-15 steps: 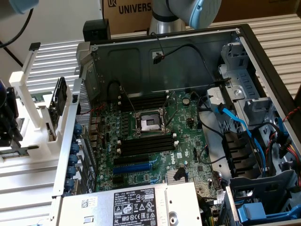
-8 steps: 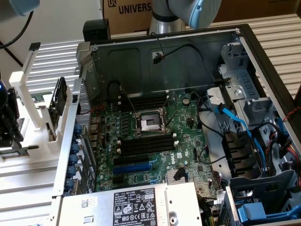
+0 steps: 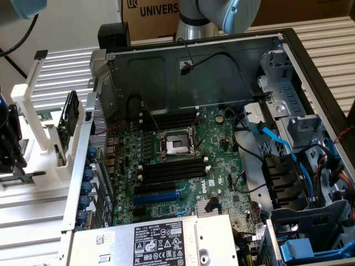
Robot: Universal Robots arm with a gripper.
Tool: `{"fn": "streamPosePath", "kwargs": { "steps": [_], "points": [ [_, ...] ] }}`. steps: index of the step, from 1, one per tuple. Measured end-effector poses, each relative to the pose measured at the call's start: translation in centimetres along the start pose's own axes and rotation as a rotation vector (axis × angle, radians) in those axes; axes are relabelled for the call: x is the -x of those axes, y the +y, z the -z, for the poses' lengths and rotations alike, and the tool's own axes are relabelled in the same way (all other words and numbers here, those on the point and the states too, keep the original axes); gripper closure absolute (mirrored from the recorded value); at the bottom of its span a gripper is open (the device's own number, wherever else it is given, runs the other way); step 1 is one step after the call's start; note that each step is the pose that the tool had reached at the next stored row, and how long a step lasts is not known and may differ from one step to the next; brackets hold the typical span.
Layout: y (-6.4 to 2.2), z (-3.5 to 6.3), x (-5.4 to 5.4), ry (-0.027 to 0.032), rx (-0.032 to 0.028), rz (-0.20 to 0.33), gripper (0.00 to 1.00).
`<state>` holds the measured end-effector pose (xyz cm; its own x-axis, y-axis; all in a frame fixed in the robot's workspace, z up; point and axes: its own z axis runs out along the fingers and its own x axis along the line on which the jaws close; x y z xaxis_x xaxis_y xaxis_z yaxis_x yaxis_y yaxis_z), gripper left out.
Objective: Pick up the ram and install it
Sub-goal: 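Pick up the ram and move it above insertion slot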
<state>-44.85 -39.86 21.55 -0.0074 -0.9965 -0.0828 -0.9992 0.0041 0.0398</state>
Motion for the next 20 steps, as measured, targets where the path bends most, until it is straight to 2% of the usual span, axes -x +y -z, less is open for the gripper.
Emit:
{"fn": "streamPosePath", "kwargs": {
  "steps": [15,20],
  "points": [
    [0.03,-0.47,-0.17,0.0012,-0.0044,0.018,0.75],
    [-0.27,-0.59,-0.32,0.0014,-0.0053,0.022,0.75]
  ]
}}
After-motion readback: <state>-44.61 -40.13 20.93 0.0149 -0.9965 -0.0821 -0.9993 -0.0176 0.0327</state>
